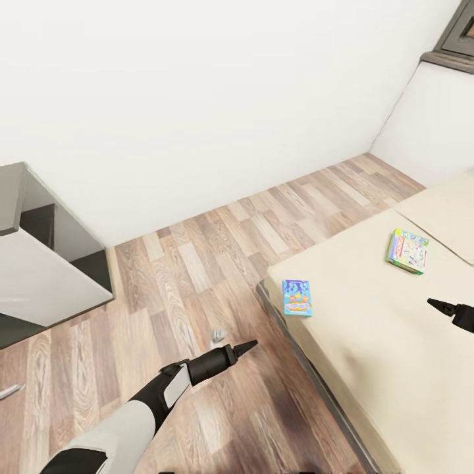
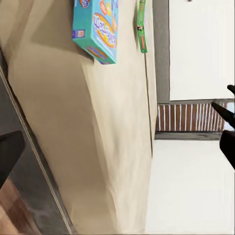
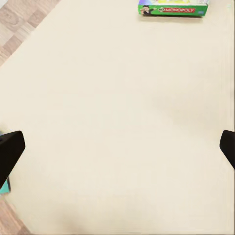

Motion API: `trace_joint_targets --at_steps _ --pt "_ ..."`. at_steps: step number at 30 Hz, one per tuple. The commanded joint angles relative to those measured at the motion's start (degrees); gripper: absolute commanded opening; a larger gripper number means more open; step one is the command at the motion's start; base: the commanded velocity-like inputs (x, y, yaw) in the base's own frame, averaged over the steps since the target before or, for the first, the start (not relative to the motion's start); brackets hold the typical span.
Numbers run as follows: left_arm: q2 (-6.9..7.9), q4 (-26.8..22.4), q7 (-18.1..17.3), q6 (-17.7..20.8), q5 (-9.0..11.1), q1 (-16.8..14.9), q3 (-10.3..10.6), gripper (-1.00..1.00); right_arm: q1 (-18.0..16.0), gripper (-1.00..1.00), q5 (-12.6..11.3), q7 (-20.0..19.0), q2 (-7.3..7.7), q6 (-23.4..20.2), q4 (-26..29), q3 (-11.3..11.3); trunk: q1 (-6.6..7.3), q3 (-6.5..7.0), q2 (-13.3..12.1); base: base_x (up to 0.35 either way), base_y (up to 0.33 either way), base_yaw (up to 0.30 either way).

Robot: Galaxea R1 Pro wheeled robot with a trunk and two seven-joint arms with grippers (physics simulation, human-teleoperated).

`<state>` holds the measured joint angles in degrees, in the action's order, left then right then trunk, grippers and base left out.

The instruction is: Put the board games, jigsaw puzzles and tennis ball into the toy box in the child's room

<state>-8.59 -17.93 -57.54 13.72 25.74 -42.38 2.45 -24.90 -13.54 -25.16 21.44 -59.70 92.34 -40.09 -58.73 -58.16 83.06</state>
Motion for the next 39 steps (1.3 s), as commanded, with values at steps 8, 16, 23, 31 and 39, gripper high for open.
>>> trace_joint_targets --at_steps 8,16,23,31,39 --pt "0.15 -1.75 -3.01 6.03 0.85 0.69 0.20 1.00 -0.06 1.00 0.18 -0.33 -0.08 -0.30 0.03 -0.08 0.00 0.15 0.02 0.000 0.000 -0.212" --pt "0.80 -2.34 -4.01 9.27 3.87 0.95 -0.08 1.00 -0.06 1.00 0.18 -0.33 -0.20 -0.30 0.03 -0.08 -1.32 -0.86 2.42 0.000 0.000 -0.078" --pt "1.15 -2.73 -4.63 10.25 5.64 0.99 -0.13 1.00 -0.06 1.00 0.18 -0.33 -0.23 -0.30 0.03 -0.08 -2.85 -2.10 5.23 0.000 0.000 -0.027" --pt "2.09 -3.48 -5.46 10.86 6.28 0.28 0.02 1.00 -0.06 1.00 0.18 -0.36 -0.04 -0.30 0.03 -0.13 -4.61 -3.53 8.44 0.000 0.000 -0.009" --pt "4.29 -4.41 -5.77 11.47 6.56 -1.16 0.04 1.00 -0.48 1.00 0.18 -0.40 0.22 -0.30 0.03 -0.30 -6.37 -4.96 11.65 0.000 0.000 -0.003"
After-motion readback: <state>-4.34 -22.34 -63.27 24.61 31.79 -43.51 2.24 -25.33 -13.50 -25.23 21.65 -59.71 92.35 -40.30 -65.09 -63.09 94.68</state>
